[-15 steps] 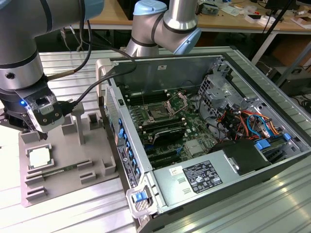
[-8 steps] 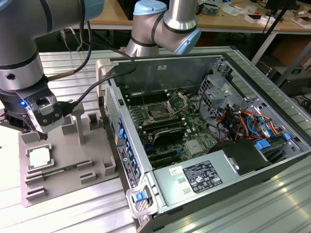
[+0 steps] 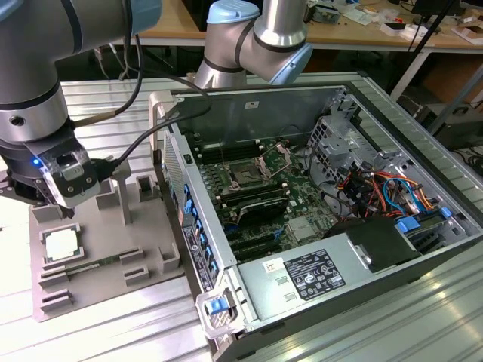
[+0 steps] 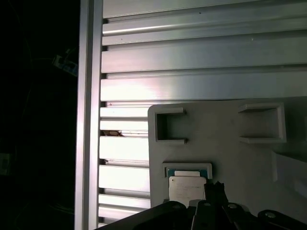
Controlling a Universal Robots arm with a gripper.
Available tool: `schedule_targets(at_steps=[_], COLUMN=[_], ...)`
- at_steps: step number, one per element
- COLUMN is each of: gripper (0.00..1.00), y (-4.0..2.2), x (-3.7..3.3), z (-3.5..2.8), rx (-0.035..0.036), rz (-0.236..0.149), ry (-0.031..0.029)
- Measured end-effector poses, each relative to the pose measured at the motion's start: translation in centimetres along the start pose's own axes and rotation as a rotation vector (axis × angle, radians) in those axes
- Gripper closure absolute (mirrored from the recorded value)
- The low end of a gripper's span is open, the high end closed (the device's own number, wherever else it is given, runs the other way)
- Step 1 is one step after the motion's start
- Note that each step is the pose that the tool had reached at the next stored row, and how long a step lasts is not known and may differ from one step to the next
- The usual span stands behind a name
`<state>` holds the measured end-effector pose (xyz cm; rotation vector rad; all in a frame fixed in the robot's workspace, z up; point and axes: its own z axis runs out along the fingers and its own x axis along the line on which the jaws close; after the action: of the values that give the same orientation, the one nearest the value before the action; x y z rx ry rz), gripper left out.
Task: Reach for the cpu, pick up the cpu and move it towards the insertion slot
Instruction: 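Reach for the cpu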
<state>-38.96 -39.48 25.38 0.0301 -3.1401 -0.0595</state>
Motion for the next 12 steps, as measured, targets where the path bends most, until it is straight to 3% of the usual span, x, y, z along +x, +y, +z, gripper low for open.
schedule_targets(at_steps=[6, 12], gripper=[0.89, 0.89], y=[-0.03, -0.02], x=[0.08, 0.7], z=[0.25, 0.36], rx=[0.0001, 0.0005], rz=[0.0, 0.0], ry=[-0.0001, 0.0])
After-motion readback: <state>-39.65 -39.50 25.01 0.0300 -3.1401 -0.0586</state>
